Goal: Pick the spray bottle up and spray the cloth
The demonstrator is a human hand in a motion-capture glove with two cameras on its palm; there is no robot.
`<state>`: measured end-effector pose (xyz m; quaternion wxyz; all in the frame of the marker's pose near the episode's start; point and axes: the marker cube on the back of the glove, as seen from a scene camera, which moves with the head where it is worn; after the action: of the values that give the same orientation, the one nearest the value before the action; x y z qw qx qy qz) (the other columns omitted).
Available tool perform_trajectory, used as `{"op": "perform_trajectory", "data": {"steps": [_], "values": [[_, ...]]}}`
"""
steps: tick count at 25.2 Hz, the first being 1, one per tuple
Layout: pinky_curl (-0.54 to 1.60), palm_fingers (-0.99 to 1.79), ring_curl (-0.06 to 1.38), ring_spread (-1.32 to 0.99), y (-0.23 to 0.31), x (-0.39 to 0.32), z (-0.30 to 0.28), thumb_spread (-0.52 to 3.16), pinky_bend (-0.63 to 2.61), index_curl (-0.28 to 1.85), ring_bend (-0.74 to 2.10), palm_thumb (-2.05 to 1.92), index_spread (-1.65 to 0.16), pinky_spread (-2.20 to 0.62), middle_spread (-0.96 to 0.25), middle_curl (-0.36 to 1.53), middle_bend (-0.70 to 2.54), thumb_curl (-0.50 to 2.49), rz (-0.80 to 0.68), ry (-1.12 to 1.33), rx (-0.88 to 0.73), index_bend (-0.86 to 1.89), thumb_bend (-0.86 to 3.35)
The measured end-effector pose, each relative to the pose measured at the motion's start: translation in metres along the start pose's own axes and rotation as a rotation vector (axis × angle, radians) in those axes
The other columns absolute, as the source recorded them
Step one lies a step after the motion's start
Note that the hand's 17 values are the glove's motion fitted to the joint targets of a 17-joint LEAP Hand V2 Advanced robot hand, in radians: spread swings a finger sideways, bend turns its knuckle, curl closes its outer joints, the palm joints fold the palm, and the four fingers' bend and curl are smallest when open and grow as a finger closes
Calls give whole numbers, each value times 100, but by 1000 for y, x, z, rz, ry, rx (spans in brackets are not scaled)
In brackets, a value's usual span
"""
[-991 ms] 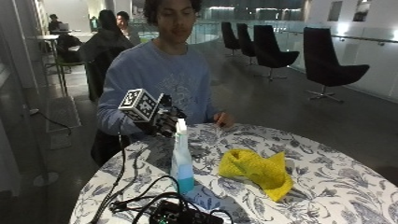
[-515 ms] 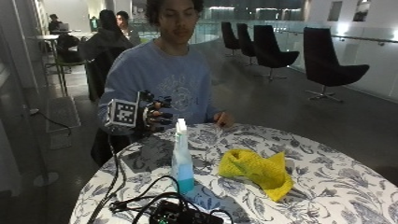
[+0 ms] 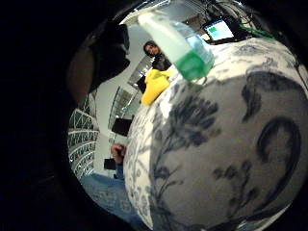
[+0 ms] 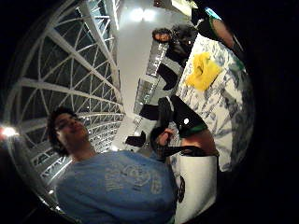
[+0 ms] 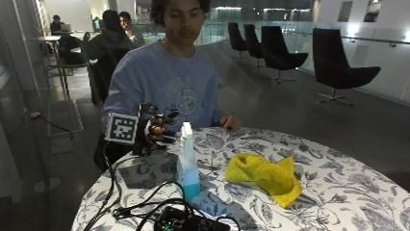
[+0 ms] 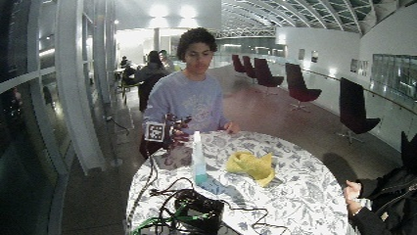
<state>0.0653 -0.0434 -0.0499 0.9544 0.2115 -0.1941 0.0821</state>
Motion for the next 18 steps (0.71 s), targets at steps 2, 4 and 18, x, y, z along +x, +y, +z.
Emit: {"op": "perform_trajectory", "data": {"steps": [2, 4, 18], "values": [[26, 71, 28, 3, -21, 12, -5, 106, 22, 26, 40, 63, -33, 21, 0, 29, 24, 27, 6, 35, 15, 13, 19], [27, 71, 28, 3, -40, 27, -7, 106, 23, 26, 40, 64, -33, 21, -1, 30, 24, 28, 25, 63, 31, 12, 18], [34, 56, 31, 5, -113, 86, 28, 100, 40, 20, 39, 70, -35, 23, 1, 34, 23, 32, 197, 88, -4, 7, 7]]}}
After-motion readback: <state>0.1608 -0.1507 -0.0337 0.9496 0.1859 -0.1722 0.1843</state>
